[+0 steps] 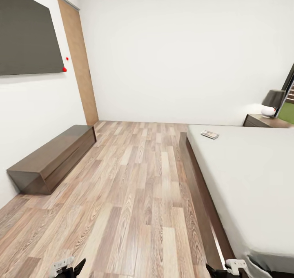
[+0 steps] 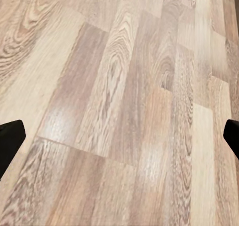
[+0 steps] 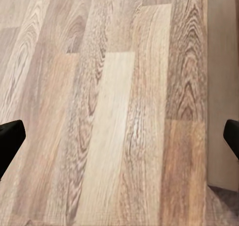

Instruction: In the bedroom, move the book from the bed onto either nightstand, and place the two sandals side by side next to the bed.

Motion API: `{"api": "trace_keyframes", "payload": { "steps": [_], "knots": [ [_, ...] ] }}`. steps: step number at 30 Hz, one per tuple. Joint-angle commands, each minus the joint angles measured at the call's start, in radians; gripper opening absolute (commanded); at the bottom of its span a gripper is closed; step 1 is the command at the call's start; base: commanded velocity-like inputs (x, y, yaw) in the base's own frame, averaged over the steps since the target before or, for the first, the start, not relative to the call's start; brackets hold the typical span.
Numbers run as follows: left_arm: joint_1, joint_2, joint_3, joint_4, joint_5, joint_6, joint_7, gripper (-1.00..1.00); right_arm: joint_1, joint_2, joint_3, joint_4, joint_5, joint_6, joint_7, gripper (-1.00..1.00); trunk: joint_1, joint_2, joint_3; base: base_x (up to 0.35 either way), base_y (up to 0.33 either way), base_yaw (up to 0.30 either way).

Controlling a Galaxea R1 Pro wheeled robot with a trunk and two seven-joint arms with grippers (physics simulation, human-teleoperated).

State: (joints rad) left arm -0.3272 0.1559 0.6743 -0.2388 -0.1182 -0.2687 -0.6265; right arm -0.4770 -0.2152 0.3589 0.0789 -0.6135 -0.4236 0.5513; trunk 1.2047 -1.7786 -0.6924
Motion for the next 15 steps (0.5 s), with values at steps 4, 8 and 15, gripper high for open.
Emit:
{"api": "trace_keyframes", "payload": {
  "steps": [4, 8, 15],
  "knots": [
    [-0.001, -0.001, 0.007, 0.001, -0.011, -0.006, -0.002, 1.00, -0.002, 0.000, 0.008, 0.004, -0.010, -0.004, 0.007, 1.00, 0.000, 0.000, -0.001, 0.322, 0.000, 0.000],
    [-0.001, 0.000, 0.007, 0.001, -0.011, -0.006, 0.001, 1.00, -0.002, 0.000, 0.008, 0.004, -0.010, -0.004, 0.007, 1.00, 0.000, 0.000, -0.001, 0.326, 0.000, 0.000],
    [-0.001, 0.000, 0.008, 0.001, -0.011, -0.006, 0.002, 1.00, -0.002, 0.000, 0.008, 0.004, -0.009, -0.004, 0.007, 1.00, 0.000, 0.000, -0.001, 0.325, 0.000, 0.000]
  ]
}}
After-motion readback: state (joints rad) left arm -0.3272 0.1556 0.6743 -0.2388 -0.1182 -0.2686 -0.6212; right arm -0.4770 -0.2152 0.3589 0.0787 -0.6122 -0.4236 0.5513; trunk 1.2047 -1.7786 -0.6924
